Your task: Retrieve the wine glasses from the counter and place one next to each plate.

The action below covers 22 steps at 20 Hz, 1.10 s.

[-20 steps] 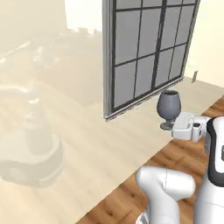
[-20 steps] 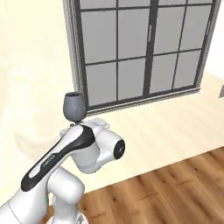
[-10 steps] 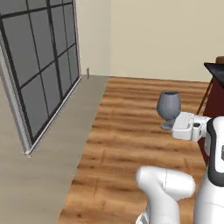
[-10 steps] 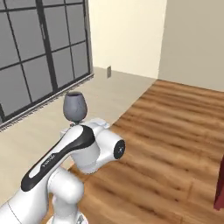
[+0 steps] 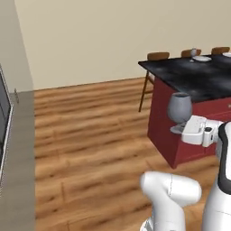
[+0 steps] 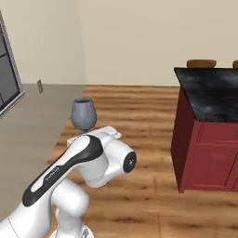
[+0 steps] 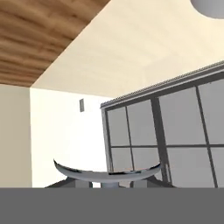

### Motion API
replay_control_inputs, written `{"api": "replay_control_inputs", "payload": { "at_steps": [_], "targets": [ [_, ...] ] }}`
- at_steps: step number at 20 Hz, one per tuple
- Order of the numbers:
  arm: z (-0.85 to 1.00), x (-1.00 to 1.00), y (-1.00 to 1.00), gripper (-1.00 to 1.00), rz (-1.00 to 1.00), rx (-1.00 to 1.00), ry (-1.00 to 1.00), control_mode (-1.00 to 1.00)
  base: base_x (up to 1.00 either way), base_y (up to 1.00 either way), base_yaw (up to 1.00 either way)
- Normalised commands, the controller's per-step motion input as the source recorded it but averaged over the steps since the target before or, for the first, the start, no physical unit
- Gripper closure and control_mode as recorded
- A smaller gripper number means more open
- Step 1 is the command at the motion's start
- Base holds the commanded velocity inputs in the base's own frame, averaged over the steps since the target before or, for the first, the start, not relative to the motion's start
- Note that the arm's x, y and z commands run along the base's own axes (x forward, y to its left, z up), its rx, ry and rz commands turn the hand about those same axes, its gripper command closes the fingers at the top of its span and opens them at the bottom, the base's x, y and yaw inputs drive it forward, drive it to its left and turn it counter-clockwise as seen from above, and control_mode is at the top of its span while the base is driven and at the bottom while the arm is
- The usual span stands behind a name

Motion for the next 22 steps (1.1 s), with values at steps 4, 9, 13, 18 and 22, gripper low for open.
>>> {"api": "replay_control_inputs", "payload": {
  "at_steps": [4,9,13,18,22],
  "targets": [
    [0.0,0.0,0.0,1.0,0.0,0.0,0.0,1.0,1.0,1.0,-0.31],
    [0.0,0.0,0.0,1.0,0.0,0.0,0.0,1.0,1.0,0.93,-0.26],
    [0.0,0.0,0.0,1.0,0.0,0.0,0.0,1.0,1.0,0.44,-0.13],
    [0.0,0.0,0.0,1.0,0.0,0.0,0.0,1.0,1.0,0.1,-0.06],
    [0.0,0.0,0.0,1.0,0.0,0.0,0.0,1.0,1.0,0.2,-0.07]
  ]
}}
